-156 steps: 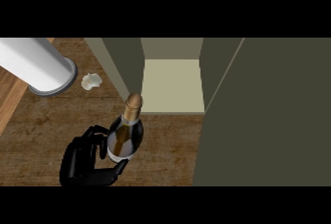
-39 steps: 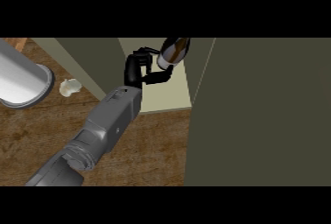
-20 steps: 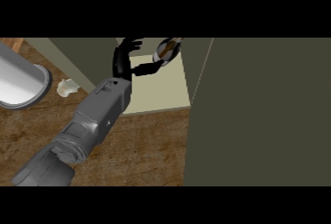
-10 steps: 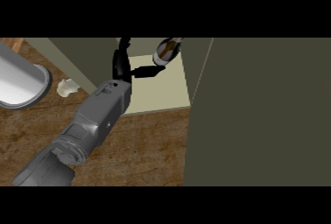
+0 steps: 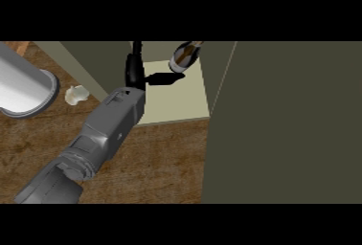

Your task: Pick up the wine, place it into the cabinet and close the cabinet

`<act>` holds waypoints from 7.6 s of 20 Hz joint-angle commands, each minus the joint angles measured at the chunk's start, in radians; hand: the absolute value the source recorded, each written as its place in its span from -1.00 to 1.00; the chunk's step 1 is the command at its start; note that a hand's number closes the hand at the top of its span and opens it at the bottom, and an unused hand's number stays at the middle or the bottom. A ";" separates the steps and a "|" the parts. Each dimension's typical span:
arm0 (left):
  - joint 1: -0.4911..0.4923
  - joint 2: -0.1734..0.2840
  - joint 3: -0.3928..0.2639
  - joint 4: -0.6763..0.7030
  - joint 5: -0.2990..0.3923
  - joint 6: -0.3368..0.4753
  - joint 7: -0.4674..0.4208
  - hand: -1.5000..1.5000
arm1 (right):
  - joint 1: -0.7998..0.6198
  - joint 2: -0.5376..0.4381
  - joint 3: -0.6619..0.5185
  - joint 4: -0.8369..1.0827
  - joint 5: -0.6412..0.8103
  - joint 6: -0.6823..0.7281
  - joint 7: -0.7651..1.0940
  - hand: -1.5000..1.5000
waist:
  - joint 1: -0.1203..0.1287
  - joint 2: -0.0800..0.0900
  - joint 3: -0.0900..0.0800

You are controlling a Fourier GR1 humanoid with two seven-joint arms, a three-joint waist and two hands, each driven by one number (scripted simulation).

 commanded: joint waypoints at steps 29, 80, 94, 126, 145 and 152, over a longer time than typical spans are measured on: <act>0.410 -0.056 -0.268 -0.796 0.126 0.214 -0.076 -1.00 | 0.055 -0.006 -0.032 -0.070 -0.010 -0.046 0.055 -1.00 | 0.101 -0.051 0.002; 1.500 0.837 0.031 -1.838 0.154 -0.277 -0.079 1.00 | 0.247 -0.049 0.614 -0.221 0.155 0.336 0.107 1.00 | 0.116 -0.062 -0.002; 1.565 0.923 0.170 -1.764 0.243 -0.465 -0.097 1.00 | 0.002 0.113 1.008 -0.047 0.430 0.067 0.179 1.00 | 0.130 -0.062 -0.005; 1.562 0.969 0.213 -1.761 0.270 -0.603 -0.089 1.00 | -0.201 0.109 0.811 0.140 0.318 -0.077 0.102 1.00 | 0.217 -0.030 -0.015; 1.493 0.962 0.182 -1.761 0.252 -0.650 -0.067 1.00 | -0.782 0.116 0.566 0.615 0.414 -0.284 0.092 1.00 | 0.324 0.005 -0.012; 1.446 0.932 0.163 -1.768 0.244 -0.632 -0.056 1.00 | -1.050 0.117 0.481 0.908 0.437 -0.373 0.087 1.00 | 0.330 0.017 -0.010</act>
